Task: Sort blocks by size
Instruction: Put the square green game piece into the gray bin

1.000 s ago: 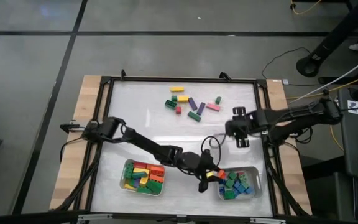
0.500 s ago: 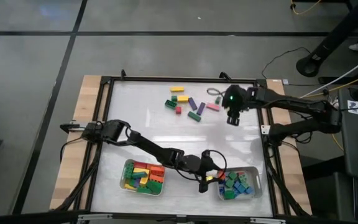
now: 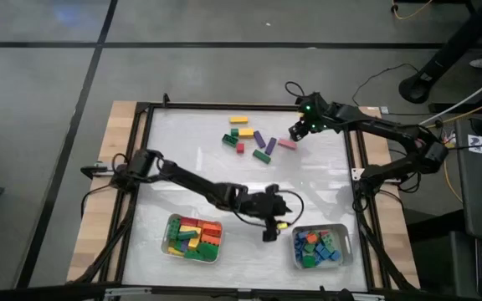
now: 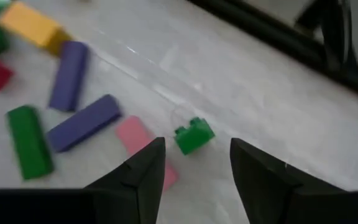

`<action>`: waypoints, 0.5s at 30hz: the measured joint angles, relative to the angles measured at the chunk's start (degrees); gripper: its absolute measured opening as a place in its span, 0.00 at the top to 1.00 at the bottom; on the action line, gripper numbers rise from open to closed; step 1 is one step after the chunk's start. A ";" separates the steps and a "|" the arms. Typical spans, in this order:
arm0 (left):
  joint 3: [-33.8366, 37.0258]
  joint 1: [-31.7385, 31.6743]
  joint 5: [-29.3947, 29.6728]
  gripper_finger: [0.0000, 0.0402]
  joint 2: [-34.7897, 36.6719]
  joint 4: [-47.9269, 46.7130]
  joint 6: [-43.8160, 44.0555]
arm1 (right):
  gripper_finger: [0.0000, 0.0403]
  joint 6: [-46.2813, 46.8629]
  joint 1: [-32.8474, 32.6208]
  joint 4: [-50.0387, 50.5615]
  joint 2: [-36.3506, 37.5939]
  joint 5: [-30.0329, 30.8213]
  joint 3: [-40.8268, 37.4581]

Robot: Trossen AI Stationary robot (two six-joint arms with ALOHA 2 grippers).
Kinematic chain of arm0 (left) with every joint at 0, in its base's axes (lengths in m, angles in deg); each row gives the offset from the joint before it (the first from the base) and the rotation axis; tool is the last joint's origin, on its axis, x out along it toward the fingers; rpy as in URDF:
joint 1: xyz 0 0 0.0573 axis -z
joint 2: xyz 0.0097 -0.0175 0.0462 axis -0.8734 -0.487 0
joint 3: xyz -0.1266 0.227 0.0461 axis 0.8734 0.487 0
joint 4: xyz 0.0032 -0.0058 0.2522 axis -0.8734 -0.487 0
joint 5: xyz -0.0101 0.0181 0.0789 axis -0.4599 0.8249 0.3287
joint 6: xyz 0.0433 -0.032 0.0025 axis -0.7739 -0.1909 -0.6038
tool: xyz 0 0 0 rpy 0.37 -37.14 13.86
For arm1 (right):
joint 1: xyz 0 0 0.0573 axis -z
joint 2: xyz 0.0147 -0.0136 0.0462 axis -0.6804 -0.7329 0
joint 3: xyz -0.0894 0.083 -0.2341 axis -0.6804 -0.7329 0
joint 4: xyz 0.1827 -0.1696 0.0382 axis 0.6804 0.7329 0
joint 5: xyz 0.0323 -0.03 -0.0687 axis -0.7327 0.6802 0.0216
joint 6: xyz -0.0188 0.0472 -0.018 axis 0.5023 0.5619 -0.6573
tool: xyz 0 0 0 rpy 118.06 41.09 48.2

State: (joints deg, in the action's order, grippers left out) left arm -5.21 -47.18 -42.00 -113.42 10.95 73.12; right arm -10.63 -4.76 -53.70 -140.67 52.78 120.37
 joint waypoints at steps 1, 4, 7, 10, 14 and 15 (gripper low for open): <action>0.00 -0.55 0.02 0.58 1.04 -3.18 0.76 | 0.56 2.02 0.47 -0.08 -1.09 -0.02 0.00; 0.02 -2.25 0.03 0.60 4.51 -13.60 1.63 | 0.56 5.56 1.43 -0.21 -4.11 -0.07 0.00; 0.00 -4.08 0.14 0.61 7.88 -22.06 0.17 | 0.56 8.37 1.35 -0.86 -6.54 -0.52 0.00; 0.00 -5.99 2.11 0.63 9.66 -27.75 -1.66 | 0.56 10.80 1.32 -3.56 -8.22 -2.05 0.00; 0.03 -9.07 4.70 0.63 11.13 -32.26 -3.35 | 0.56 16.36 1.29 -6.63 -10.01 -2.06 0.00; 0.02 -9.80 4.85 0.63 11.57 -33.33 -3.62 | 0.56 17.73 1.31 -7.26 -10.34 -2.04 0.02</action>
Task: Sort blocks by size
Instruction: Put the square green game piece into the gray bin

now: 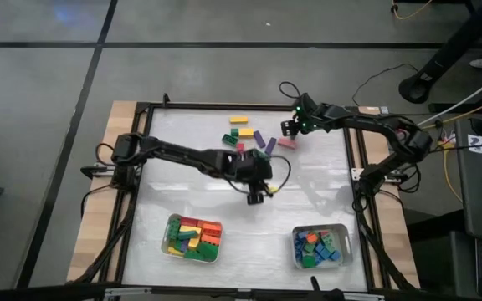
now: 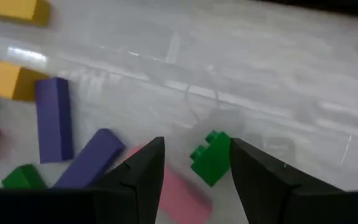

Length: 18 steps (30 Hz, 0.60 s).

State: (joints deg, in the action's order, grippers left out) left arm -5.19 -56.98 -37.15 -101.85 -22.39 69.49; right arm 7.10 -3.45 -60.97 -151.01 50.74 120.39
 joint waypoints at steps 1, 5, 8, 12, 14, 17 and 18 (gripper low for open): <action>0.25 -0.72 0.07 0.63 0.20 -0.71 -0.53 | 0.56 1.35 0.00 -0.06 -0.20 0.00 0.00; 1.54 -2.99 0.11 0.63 0.68 -2.53 -2.32 | 0.56 6.26 -0.07 0.36 -0.69 0.61 0.00; 1.53 -3.92 0.07 0.64 0.82 -3.74 -2.96 | 0.56 9.55 -0.07 0.32 -0.69 1.16 0.00; 1.53 -4.42 0.02 0.64 0.86 -5.24 -4.73 | 0.56 12.41 -0.09 1.62 -0.67 2.24 0.00; 1.53 -4.44 0.02 0.64 0.86 -5.00 -5.08 | 0.56 13.91 -0.50 3.18 -0.67 3.11 0.00; 1.53 -4.42 0.00 0.64 0.86 -4.94 -5.58 | 0.56 15.77 -0.55 4.72 -0.67 4.13 0.00; 1.53 -4.42 0.00 0.64 0.86 -4.90 -5.80 | 0.56 16.02 -0.57 4.92 -0.67 4.14 0.00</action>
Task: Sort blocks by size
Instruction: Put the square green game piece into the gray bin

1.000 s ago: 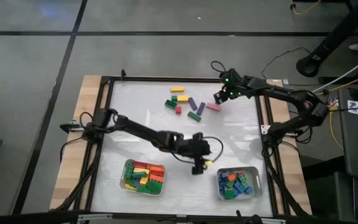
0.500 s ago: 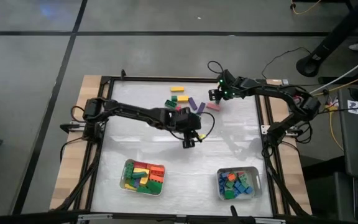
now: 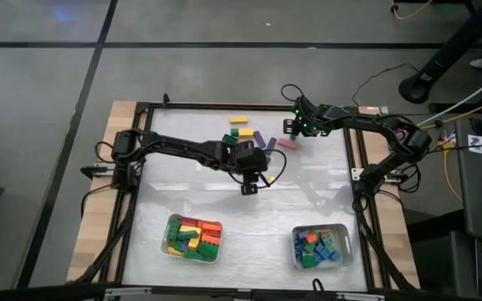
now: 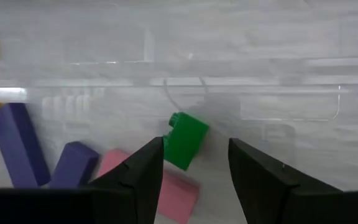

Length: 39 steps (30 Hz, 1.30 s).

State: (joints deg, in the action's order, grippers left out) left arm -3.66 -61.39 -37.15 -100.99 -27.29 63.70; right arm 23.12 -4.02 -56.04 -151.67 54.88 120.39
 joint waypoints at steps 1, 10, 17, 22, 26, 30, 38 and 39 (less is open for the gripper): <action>0.00 0.00 0.00 0.64 0.00 0.04 -0.15 | 0.56 0.05 -0.15 -0.04 0.00 0.01 0.00; 0.00 0.07 -0.03 0.64 0.00 0.12 -0.29 | 0.56 2.26 -0.24 -0.52 -0.70 -0.16 0.00; 0.00 0.07 -0.03 0.64 0.00 0.12 -0.29 | 0.56 2.77 -0.26 -1.73 -3.61 -0.45 0.09; 0.00 0.07 -0.05 0.64 -0.02 0.12 -0.28 | 0.56 2.74 -0.24 -5.41 -5.04 -0.69 -0.02; 0.00 0.07 -0.05 0.64 -0.02 0.08 -0.27 | 0.56 2.74 -0.24 -5.44 -6.74 -1.06 0.00; 0.00 0.07 -0.05 0.64 -0.05 -0.32 -0.27 | 0.56 2.25 -0.24 -5.75 -8.49 -1.06 0.00; 0.00 0.11 -0.07 0.64 -0.07 -1.81 0.48 | 0.64 -0.83 -0.24 -5.94 -9.62 -1.03 0.17; 0.00 0.11 -0.07 0.64 -0.07 -1.77 0.40 | 0.66 -1.89 -0.25 -5.96 -9.62 -1.07 0.17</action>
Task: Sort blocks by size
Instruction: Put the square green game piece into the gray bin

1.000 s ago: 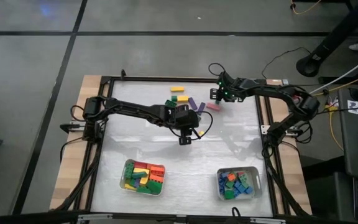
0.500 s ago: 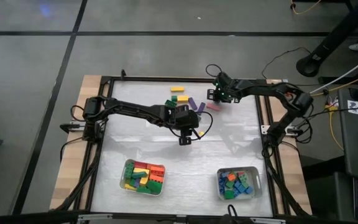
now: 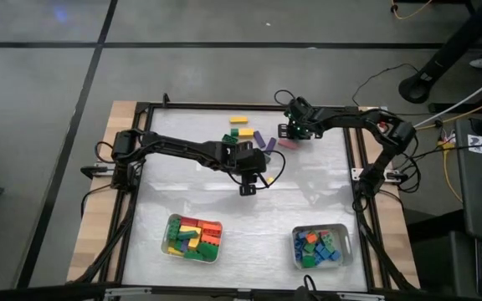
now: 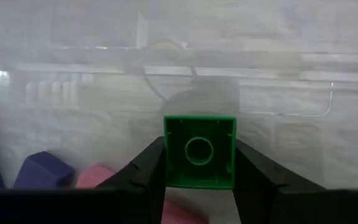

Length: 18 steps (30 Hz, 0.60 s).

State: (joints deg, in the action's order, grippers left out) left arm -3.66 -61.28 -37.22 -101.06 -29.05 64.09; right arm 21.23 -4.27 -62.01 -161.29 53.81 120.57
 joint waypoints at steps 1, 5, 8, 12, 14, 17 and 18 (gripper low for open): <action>0.00 0.00 0.00 0.64 0.00 -0.12 -0.10 | 0.66 -1.00 -0.01 0.00 -0.02 -0.17 0.00; 0.00 -0.35 0.00 0.64 0.02 -2.21 -0.16 | 0.66 -5.90 0.05 0.10 0.27 -2.95 0.00; 0.00 -1.22 0.01 0.64 0.07 -4.38 0.00 | 0.66 -8.59 0.20 0.99 1.49 -6.98 -0.14; 0.00 -3.19 0.02 0.64 0.11 -6.58 0.23 | 0.63 -13.33 -0.06 2.62 4.82 -19.22 -0.32; 0.00 -4.50 0.02 0.64 0.11 -6.98 -0.34 | 0.63 -15.54 -0.01 3.28 6.66 -25.64 -0.31; 0.00 -6.59 0.05 0.64 0.11 -7.26 -4.22 | 0.64 -17.42 0.05 3.48 9.01 -34.83 -0.31; 0.00 -7.19 0.07 0.64 0.11 -7.55 -5.36 | 0.64 -17.76 0.05 3.47 9.90 -37.75 -0.31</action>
State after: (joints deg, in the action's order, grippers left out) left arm -3.66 -68.47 -37.15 -100.95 -36.60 58.74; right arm 3.47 -4.22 -58.53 -151.39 16.06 120.26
